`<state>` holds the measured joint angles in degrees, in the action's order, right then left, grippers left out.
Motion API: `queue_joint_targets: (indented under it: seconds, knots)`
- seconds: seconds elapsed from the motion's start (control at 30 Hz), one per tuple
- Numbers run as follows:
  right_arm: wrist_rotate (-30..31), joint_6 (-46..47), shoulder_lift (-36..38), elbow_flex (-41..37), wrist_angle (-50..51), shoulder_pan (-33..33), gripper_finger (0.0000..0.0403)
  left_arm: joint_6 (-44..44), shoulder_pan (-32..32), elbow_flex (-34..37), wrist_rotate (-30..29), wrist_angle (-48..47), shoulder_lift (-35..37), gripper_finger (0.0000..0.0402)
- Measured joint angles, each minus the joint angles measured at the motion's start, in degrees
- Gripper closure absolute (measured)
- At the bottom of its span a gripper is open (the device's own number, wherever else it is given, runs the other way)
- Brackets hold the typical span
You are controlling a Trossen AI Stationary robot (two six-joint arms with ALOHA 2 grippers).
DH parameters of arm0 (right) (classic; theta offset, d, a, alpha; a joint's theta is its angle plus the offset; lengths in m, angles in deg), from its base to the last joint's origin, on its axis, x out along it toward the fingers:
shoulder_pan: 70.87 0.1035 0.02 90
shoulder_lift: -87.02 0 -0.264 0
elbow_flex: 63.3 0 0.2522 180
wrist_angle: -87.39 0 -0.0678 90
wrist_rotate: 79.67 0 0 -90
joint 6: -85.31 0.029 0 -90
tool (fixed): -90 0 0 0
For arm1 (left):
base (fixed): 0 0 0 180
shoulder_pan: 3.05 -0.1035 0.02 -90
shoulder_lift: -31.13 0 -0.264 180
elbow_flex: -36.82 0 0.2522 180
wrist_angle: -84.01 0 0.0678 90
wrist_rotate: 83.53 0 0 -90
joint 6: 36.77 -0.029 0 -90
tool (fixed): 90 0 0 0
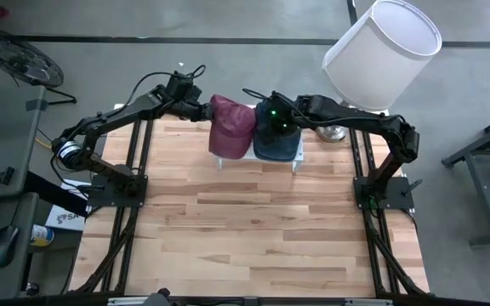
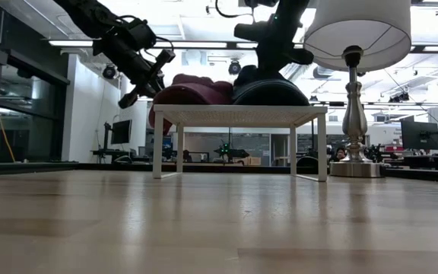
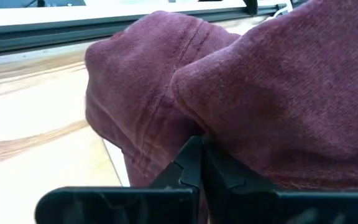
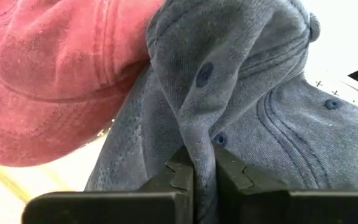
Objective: Pick & Place hat
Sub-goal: Stack the blue cap on top of the blue cap on the shelf
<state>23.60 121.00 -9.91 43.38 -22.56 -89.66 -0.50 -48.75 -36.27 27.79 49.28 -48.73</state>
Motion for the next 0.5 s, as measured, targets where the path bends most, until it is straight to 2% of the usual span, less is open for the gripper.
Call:
queue_joint_targets:
  seconds: [0.2, 0.5]
  knots:
    - [2.7, -0.2, 1.2, -0.1, -1.7, 0.0, 0.0339, 0.2, 0.0, 0.0, -0.9, -0.2, 0.0, 0.0401]
    - [2.7, -1.2, 6.3, -0.1, -3.8, 0.0, 0.0256, 0.2, 0.0, 0.0, -1.0, -0.2, 0.0, 0.0401]
